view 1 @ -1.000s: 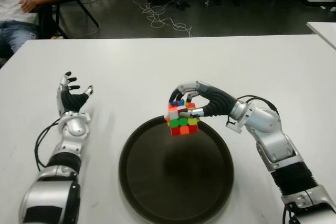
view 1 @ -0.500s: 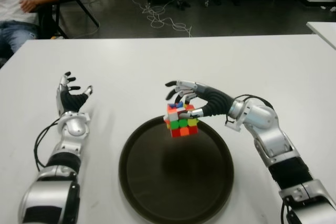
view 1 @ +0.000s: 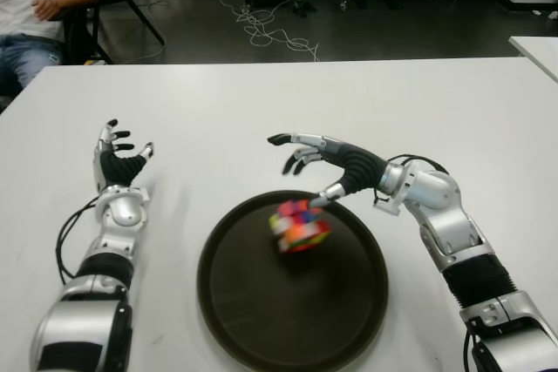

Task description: Pick up the Rubik's Cube and put it in the plate

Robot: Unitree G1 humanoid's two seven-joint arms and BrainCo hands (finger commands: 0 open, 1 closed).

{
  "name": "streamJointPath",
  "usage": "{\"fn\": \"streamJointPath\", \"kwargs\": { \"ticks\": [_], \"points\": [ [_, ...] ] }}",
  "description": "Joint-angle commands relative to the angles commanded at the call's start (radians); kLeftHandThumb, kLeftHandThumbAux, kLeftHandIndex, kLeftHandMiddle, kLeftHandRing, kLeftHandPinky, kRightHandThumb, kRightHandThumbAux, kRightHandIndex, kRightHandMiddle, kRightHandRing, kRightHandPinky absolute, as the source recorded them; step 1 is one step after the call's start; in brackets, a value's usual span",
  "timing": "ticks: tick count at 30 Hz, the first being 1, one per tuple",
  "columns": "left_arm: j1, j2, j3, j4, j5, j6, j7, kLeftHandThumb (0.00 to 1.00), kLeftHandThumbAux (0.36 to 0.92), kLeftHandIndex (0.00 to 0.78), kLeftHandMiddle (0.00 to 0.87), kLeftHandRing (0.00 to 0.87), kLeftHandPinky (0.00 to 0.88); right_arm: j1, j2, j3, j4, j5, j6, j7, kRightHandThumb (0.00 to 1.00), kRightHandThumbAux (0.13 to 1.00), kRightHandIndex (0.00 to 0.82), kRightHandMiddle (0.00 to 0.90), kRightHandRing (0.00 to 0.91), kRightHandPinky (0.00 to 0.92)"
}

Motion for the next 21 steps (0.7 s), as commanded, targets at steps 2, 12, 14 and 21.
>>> {"fn": "streamJointPath", "kwargs": {
  "ticks": [2,12,14,21],
  "points": [
    [0.000,0.000,0.001,-0.001,-0.002,0.001,-0.004,0.137,0.792,0.115,0.281,0.376,0.506,-0.003,0.000,-0.001,-0.002,0.007,0.005,0.007,0.000,0.655,0.023,0.040,0.026,0.024],
    [-0.001,0.001,0.000,0.002,0.000,-0.007,0.001,0.159,0.783,0.119,0.215,0.272,0.376,-0.007,-0.007,-0.008,-0.021,0.015,0.011,0.017,0.000,0.698,0.043,0.066,0.054,0.050],
    [-0.001,0.001,0.000,-0.001,0.001,-0.005,0.002,0.161,0.783,0.119,0.214,0.274,0.387,-0.007,-0.010,-0.009,-0.027,0.006,0.011,0.009,0.000,0.708,0.046,0.069,0.057,0.051],
    [0.003,-0.002,0.003,-0.005,-0.005,-0.008,-0.007,0.150,0.794,0.119,0.270,0.348,0.466,-0.009,-0.012,-0.006,-0.032,-0.006,0.007,-0.005,0.000,0.719,0.065,0.086,0.078,0.065]
  ]
}}
